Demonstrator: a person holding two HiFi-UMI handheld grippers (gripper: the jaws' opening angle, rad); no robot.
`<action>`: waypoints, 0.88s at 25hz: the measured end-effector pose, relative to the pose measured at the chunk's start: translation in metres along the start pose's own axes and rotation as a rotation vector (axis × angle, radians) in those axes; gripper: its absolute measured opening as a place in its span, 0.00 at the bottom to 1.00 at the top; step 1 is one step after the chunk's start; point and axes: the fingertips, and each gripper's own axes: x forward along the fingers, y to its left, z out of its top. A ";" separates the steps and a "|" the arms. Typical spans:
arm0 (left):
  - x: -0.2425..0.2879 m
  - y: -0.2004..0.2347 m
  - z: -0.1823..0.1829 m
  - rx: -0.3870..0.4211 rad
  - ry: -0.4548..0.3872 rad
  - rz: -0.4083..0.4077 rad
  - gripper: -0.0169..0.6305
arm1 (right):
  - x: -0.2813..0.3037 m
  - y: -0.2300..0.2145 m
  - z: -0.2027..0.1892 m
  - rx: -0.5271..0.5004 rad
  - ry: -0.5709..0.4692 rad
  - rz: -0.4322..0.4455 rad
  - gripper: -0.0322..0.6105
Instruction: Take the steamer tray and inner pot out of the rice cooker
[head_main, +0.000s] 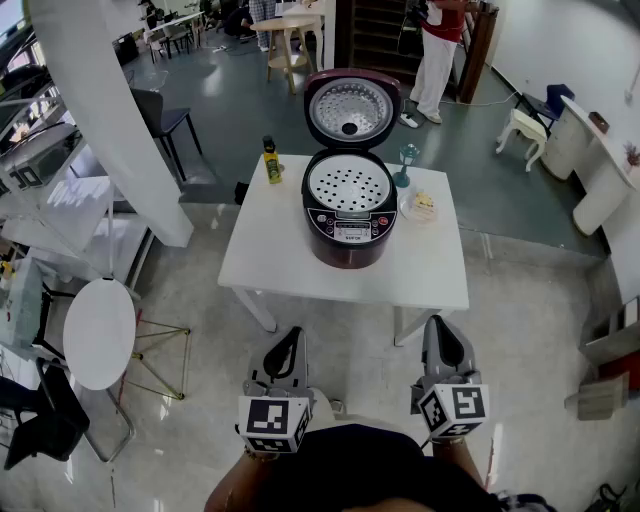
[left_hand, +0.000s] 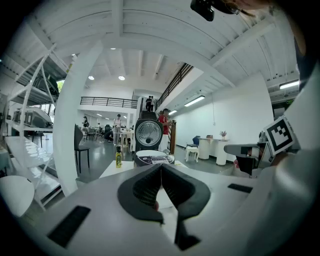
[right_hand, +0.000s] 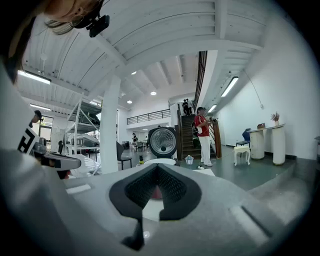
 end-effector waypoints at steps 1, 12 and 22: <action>0.000 0.000 0.001 -0.002 -0.002 0.000 0.04 | -0.001 0.001 -0.001 -0.001 0.003 0.003 0.06; 0.004 0.004 -0.002 -0.015 0.015 -0.003 0.04 | 0.000 -0.003 -0.004 0.038 0.004 0.004 0.06; 0.008 0.005 0.000 -0.008 0.010 -0.015 0.04 | 0.009 0.012 -0.003 0.083 -0.019 0.114 0.11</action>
